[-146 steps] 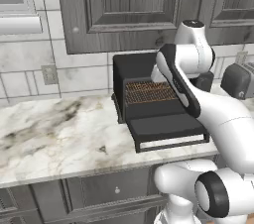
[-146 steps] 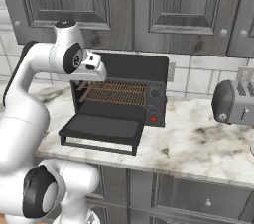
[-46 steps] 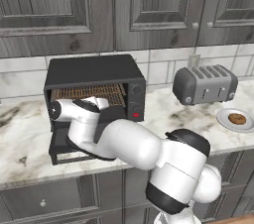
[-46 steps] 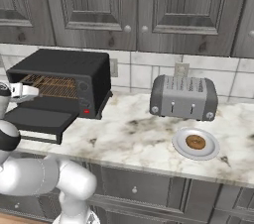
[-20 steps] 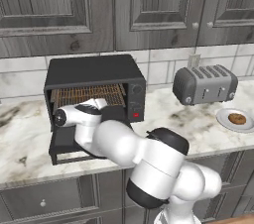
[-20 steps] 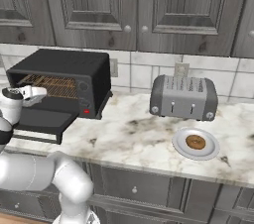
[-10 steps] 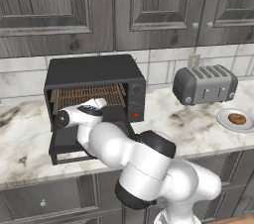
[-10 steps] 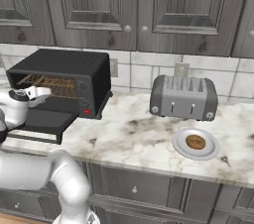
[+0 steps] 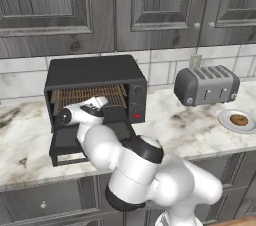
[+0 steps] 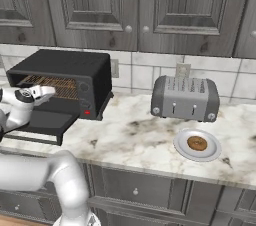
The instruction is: Pick up the bagel from the plate, place it on the toaster oven rack, close the door, and set the timer.
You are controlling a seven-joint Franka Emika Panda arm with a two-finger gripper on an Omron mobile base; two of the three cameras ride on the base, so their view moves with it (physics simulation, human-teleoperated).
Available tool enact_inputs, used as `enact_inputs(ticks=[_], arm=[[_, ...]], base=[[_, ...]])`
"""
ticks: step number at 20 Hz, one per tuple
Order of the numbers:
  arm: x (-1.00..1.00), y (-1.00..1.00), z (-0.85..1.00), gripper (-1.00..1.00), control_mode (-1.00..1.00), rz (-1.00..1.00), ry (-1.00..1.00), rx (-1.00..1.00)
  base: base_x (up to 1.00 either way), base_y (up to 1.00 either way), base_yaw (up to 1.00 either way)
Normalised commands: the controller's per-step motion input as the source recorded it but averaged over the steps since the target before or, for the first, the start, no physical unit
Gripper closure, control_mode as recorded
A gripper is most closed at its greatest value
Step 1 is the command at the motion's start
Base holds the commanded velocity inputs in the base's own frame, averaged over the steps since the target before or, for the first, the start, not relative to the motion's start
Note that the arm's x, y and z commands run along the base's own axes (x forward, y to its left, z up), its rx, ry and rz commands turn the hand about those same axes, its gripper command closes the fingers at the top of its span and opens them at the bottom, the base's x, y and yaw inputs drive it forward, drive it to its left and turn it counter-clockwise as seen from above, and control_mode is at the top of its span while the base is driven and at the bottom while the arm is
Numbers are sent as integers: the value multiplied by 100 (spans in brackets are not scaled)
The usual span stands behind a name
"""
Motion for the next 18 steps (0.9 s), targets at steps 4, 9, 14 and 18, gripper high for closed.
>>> enact_inputs(ticks=[4, 9, 14, 18], arm=[[28, 0, -16, -100, -100, 0, 0, 0], [33, 0, -23, -100, -100, 0, 0, 0], [38, 0, -19, -100, -100, 0, 0, 0], [36, 2, -34, 100, -100, 0, 0, 0]], base=[[0, 0, 0], [0, 0, 0], [0, 0, 0], [0, 0, 0]])
